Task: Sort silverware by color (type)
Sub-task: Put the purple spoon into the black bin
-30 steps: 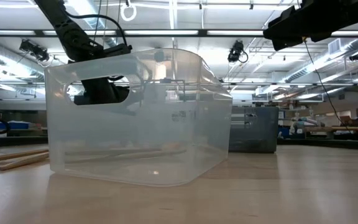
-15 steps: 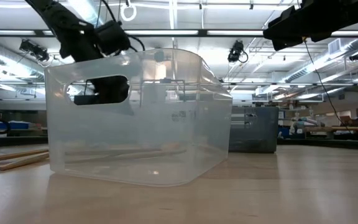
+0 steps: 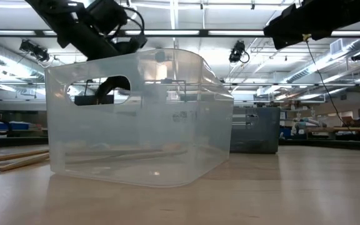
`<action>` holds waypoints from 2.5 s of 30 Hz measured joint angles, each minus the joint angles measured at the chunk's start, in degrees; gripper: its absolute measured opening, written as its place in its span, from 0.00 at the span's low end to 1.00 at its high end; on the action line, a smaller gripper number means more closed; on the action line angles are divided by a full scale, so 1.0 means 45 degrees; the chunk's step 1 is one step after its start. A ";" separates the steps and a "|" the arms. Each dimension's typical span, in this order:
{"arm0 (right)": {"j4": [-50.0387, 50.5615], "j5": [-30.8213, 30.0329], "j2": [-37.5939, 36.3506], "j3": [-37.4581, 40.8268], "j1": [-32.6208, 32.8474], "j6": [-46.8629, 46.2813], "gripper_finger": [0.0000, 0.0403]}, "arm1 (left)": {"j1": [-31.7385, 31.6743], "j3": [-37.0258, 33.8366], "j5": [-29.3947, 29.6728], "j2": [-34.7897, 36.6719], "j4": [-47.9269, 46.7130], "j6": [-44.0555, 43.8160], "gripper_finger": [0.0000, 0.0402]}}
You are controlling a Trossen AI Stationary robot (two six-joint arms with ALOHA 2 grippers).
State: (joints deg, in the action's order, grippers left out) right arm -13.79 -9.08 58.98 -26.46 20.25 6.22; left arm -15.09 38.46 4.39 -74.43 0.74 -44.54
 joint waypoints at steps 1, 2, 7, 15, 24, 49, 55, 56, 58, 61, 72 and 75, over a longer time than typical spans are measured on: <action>-0.0030 0.0000 0.0000 0.0000 0.0000 0.0000 0.23 | 0.0126 0.0000 0.0090 0.0000 0.0351 -0.0045 0.03; -0.0060 0.0000 0.0000 0.0000 0.0000 0.0000 0.23 | 0.0231 0.0005 0.0207 0.0000 0.0678 -0.0132 0.03; -0.0140 -0.0001 0.0001 0.0000 0.0000 0.0007 0.23 | 0.0651 0.0005 0.0562 0.0000 0.1589 -0.0426 0.03; -0.0158 -0.0021 0.0001 0.0000 0.0000 0.0203 0.23 | 0.0898 0.0240 0.0668 -0.0021 0.1960 -0.1072 0.03; -0.0163 -0.0408 0.0000 0.0000 -0.0039 0.0423 0.23 | 0.1140 0.2273 0.1161 -0.1350 0.1916 -0.0357 0.03; 0.0240 -0.1481 0.0000 0.0000 -0.0031 0.0388 0.23 | 0.0993 0.7975 0.0757 -0.5979 0.0167 0.4325 0.03; 0.0530 -0.4582 0.0000 0.0000 -0.0401 -0.0899 0.23 | 0.1242 0.7975 0.0908 -0.5935 0.1051 0.5915 0.03; 0.0468 -0.4547 0.0000 0.0000 -0.0595 -0.1060 0.23 | 0.1292 0.7975 0.0967 -0.5935 0.1244 0.6177 0.03; 0.0349 -0.4270 0.0000 0.0000 -0.1035 -0.1135 0.25 | 0.1407 0.7970 0.1068 -0.5935 0.1716 0.6804 0.03; 0.0056 -0.4014 0.0000 0.0000 -0.1621 -0.1118 0.28 | 0.1589 0.7970 0.1109 -0.5935 0.2668 0.7714 0.03; -0.1452 -0.3016 0.0000 0.0000 -0.2891 -0.0817 0.49 | 0.2336 0.7970 0.1122 -0.5931 0.5161 1.0157 0.03; -0.1862 -0.2400 0.0000 0.0000 -0.3045 -0.0695 0.50 | 0.2484 0.7966 0.1118 -0.5931 0.5612 1.0725 0.03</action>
State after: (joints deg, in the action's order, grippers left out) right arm -22.17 -19.88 58.98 -26.46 6.55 3.09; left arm -3.91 74.30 9.42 -101.12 26.00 3.72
